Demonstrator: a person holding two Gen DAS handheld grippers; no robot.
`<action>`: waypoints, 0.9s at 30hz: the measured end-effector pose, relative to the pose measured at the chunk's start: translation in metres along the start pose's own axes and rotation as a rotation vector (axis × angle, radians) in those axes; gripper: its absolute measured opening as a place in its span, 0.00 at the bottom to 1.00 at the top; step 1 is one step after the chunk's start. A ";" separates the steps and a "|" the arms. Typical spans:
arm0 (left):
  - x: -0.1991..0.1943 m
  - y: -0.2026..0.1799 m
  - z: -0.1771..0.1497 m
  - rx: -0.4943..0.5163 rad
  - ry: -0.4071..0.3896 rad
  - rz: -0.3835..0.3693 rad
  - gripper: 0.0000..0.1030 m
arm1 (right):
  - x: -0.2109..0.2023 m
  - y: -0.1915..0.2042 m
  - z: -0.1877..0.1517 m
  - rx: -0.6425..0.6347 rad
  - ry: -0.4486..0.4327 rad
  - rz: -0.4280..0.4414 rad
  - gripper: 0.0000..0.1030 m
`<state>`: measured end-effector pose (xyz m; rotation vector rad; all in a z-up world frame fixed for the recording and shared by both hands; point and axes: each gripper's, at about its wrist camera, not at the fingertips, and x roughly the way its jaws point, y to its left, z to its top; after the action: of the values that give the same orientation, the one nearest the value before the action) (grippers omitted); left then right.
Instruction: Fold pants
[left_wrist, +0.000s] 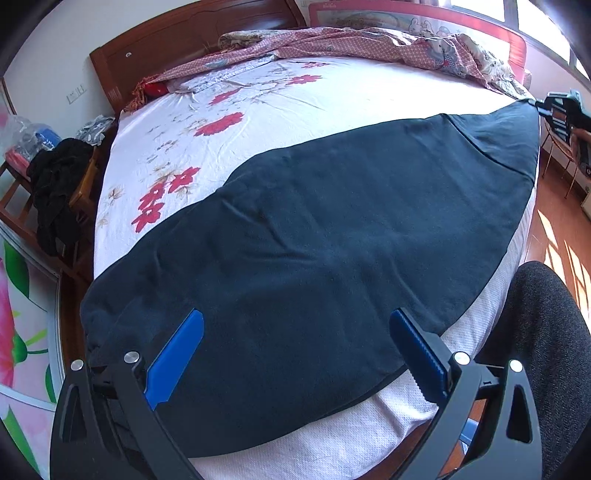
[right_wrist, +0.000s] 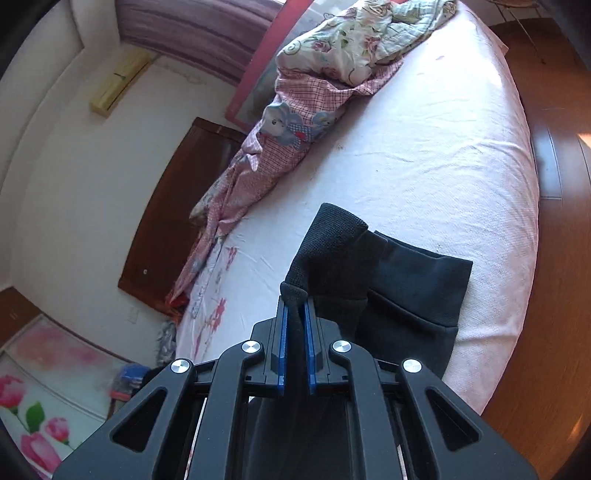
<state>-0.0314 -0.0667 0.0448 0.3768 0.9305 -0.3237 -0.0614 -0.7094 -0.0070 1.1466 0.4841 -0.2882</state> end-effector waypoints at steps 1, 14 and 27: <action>-0.001 0.001 0.001 -0.013 -0.005 -0.007 0.98 | 0.009 -0.019 -0.003 0.042 0.023 -0.029 0.07; -0.002 0.013 0.003 -0.102 -0.016 -0.027 0.98 | -0.004 -0.049 -0.019 0.046 0.031 -0.107 0.44; -0.001 0.022 -0.002 -0.137 -0.001 -0.023 0.98 | 0.005 -0.015 -0.026 -0.105 0.036 -0.238 0.11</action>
<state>-0.0242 -0.0465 0.0482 0.2398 0.9510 -0.2795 -0.0698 -0.6913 -0.0295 0.9940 0.6617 -0.4436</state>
